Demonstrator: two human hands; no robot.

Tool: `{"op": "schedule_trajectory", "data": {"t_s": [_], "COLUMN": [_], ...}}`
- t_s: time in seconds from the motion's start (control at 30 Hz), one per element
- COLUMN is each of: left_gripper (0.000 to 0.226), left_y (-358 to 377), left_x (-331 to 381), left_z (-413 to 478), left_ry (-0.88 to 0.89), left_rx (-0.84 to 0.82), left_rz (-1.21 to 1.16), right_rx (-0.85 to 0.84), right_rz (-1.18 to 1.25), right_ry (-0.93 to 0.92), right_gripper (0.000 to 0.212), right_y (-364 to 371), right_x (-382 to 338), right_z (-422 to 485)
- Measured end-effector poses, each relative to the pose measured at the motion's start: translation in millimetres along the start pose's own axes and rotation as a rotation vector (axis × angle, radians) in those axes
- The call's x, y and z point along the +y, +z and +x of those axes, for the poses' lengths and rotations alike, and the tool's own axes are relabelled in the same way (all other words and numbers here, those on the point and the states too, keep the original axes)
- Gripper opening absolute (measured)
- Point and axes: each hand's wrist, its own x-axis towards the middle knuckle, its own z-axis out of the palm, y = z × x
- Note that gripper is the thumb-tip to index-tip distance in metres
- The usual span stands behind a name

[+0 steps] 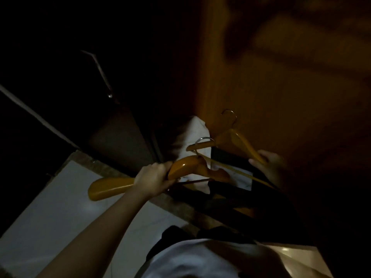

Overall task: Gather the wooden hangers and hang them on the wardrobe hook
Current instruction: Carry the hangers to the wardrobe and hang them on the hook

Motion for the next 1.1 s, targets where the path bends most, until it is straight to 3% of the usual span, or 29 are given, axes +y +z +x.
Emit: {"op": "schedule_trajectory", "data": {"t_s": [0.27, 0.37, 0.43, 0.6, 1.1], "left_gripper": [0.050, 0.071, 0.081, 0.087, 0.092], "left_y": [-63.2, -79.0, -90.7, -127.9, -279.3], "left_x": [13.2, 19.8, 26.5, 47.9, 165.2], "left_z": [19.4, 27.7, 33.5, 37.2, 40.1], "left_ry": [0.443, 0.588, 0.575, 0.650, 0.847], "left_rx": [0.059, 0.058, -0.012, -0.095, 0.275], "left_rz": [0.184, 0.147, 0.139, 0.085, 0.047], "right_rx": [0.085, 0.117, 0.123, 0.158, 0.459], "right_rz": [0.007, 0.069, 0.128, 0.205, 0.288], "right_ry": [-0.003, -0.019, -0.060, -0.088, -0.396], "right_gripper": [0.024, 0.009, 0.001, 0.012, 0.015], "right_y": [-14.0, -17.9, -22.2, -47.0, -206.7], "right_x": [-49.5, -66.1, -78.1, -104.8, -179.3], "right_z": [-31.5, -53.3, -68.3, -96.9, -133.6]}}
